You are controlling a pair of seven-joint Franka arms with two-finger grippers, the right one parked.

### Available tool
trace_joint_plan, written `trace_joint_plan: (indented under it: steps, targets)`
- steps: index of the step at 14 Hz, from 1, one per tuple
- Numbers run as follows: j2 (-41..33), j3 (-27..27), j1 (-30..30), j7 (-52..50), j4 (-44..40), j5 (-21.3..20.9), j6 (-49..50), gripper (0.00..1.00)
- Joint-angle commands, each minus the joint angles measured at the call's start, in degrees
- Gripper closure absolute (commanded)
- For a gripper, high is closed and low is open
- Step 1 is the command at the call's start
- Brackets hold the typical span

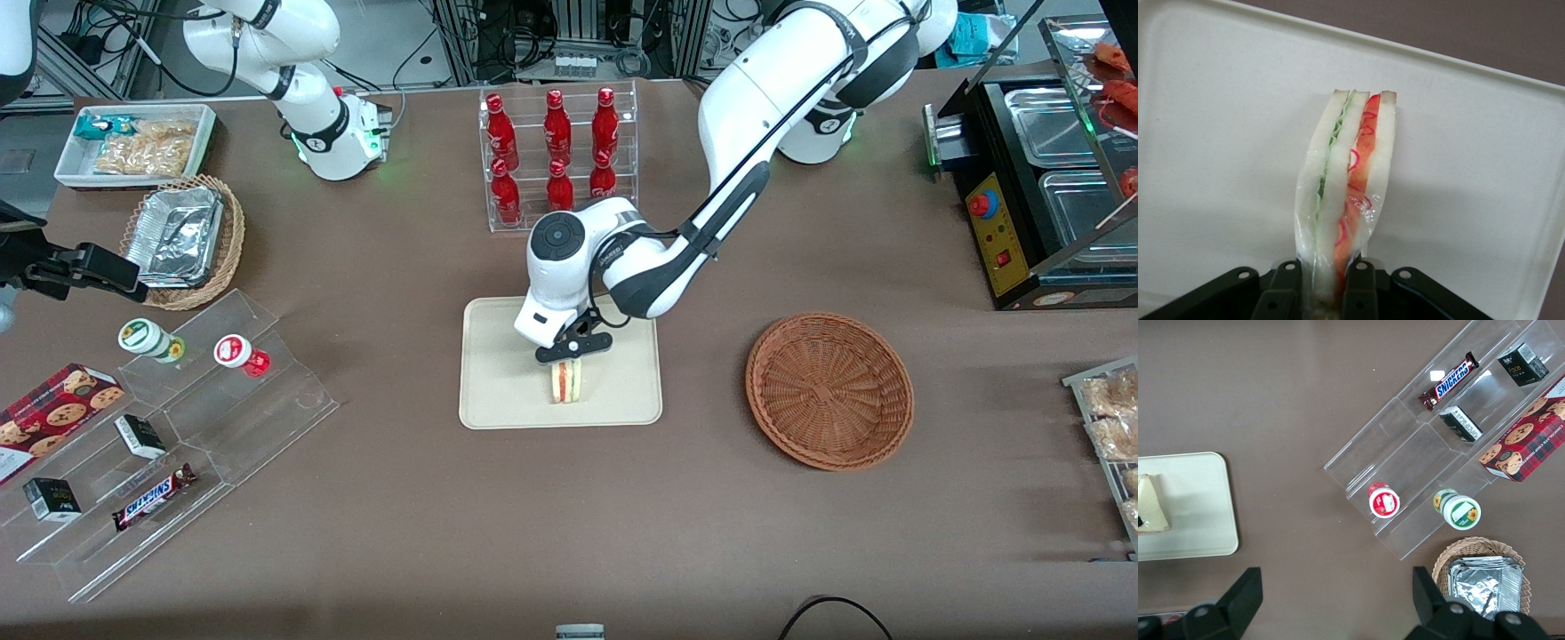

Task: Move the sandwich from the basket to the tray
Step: 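Lower the sandwich onto the tray and open the left gripper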

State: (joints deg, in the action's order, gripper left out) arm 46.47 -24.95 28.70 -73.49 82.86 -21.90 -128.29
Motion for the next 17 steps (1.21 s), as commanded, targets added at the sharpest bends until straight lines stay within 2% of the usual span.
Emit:
trace_joint_plan:
  steps: [1,2,3,6,9,11,13,14,16,17]
  targets:
    - [0.8,0.2,0.2,1.8,-1.4,2.7,-0.6,0.17]
    - [0.7,0.2,0.1,1.9,-1.5,4.8,-0.6,0.0]
    - [0.3,0.2,0.2,1.8,-1.6,5.9,-0.4,0.0]
    - [-3.3,0.3,0.1,1.8,-1.6,5.3,3.1,0.0]
    - [-9.9,1.0,-1.4,4.7,-2.0,4.8,16.1,0.0]
    - [-15.1,3.3,-4.9,5.5,-1.1,5.8,21.7,0.0]
    - [-18.2,3.2,-8.7,7.2,1.2,5.9,25.9,0.0]
    - [-19.4,3.3,-9.6,8.9,2.9,6.0,26.7,0.0]
    - [-23.0,3.2,-15.1,14.0,7.4,6.3,26.7,0.0]
    - [-24.7,3.2,-16.8,16.6,9.0,7.6,26.7,0.0]
